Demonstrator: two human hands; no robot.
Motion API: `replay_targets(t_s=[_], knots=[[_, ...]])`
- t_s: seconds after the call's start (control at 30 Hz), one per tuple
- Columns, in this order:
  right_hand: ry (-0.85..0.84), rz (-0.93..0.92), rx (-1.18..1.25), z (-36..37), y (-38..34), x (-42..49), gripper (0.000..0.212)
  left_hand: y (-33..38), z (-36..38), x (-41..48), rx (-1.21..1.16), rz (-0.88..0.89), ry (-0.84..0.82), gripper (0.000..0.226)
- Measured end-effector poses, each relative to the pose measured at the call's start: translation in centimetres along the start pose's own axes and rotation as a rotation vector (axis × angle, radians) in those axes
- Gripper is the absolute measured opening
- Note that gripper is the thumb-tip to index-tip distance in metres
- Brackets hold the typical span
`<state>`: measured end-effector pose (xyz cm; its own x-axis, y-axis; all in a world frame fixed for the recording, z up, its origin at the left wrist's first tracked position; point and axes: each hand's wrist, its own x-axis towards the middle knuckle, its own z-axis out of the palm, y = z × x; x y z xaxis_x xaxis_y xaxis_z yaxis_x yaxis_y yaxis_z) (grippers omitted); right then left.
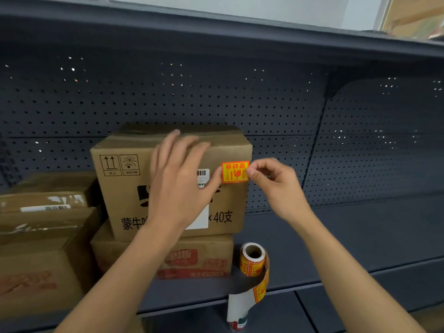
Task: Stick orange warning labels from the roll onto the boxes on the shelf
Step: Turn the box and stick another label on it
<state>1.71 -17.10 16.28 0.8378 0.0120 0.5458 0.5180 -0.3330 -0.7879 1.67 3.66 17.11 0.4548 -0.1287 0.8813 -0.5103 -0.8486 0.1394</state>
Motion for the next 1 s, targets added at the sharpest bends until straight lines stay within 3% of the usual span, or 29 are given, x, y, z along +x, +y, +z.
replay_targets(t_s=[0.2,0.6,1.0], knots=[[0.014,0.015,0.077,0.5,0.2,1.2,0.010,-0.5,1.4,1.0,0.102,-0.068,-0.165,0.063],[0.046,0.006,0.095,0.8,0.4,2.0,0.012,-0.2,3.3,1.2,0.148,-0.110,-0.049,0.050],[0.188,-0.031,-0.002,1.6,1.1,1.8,0.007,-0.2,3.7,1.4,0.123,-0.130,-0.024,0.046]])
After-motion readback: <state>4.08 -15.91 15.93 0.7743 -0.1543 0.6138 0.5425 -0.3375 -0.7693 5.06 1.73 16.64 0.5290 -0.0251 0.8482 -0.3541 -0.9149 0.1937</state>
